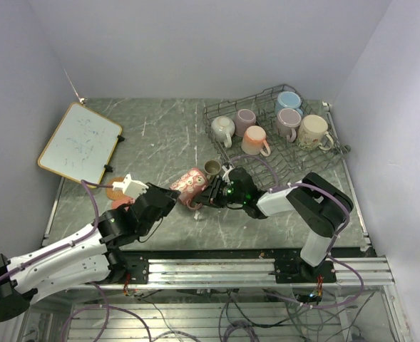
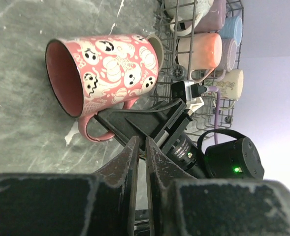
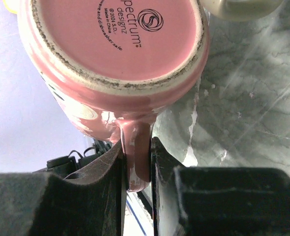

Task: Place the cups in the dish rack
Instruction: Pick up the cup at the center of the board.

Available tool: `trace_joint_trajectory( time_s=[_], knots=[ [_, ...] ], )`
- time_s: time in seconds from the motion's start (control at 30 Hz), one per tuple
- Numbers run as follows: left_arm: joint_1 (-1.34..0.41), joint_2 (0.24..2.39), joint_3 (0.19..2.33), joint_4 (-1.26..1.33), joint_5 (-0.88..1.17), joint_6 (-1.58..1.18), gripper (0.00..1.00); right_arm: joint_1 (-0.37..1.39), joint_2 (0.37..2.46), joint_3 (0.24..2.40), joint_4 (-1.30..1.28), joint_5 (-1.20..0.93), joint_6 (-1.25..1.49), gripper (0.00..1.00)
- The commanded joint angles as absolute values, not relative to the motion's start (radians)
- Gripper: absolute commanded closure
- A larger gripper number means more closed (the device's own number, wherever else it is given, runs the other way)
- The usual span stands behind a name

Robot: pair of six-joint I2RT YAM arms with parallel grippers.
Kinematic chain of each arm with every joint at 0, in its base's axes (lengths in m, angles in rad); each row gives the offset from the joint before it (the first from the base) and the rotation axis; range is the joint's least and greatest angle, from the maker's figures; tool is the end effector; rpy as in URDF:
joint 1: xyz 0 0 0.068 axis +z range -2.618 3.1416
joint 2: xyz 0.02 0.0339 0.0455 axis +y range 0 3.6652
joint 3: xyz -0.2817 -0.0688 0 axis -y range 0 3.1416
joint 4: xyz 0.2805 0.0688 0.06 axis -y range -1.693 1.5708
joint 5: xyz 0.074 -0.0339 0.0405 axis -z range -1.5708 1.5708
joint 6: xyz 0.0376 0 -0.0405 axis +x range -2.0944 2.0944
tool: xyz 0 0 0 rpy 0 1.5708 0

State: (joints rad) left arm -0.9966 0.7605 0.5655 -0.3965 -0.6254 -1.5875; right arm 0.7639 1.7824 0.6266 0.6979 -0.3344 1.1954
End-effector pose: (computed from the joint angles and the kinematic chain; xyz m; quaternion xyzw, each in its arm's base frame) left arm 0.1214 -0.1471 0.2539 -0.3829 0.7612 -0.3555 0.3841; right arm 0.2409 0.2478 0.1080 0.0934 0.8367 0.5112 0.1729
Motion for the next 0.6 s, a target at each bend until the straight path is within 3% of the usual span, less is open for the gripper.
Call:
trace_joint_trajectory(
  time_s=[0.0,0.2,0.37,0.57],
  knots=[
    [-1.002,0.727,0.603,-0.467,-0.705,-1.426,0.80,0.740,1.712,0.657,0.772,-0.326,1.175,1.00],
    [-1.002,0.735,0.576,-0.472,-0.705,-1.416,0.78,0.741,1.707,0.666,0.716,-0.318,1.149,1.00],
    [-1.003,0.722,0.528,-0.433,-0.712,-1.345,0.36,0.740,1.691,0.666,0.705,-0.315,1.129,1.00],
    [-0.981,0.563,0.344,-0.081,-0.602,-1.190,0.18,0.741,1.706,0.658,0.725,-0.327,1.144,0.99]
  ],
)
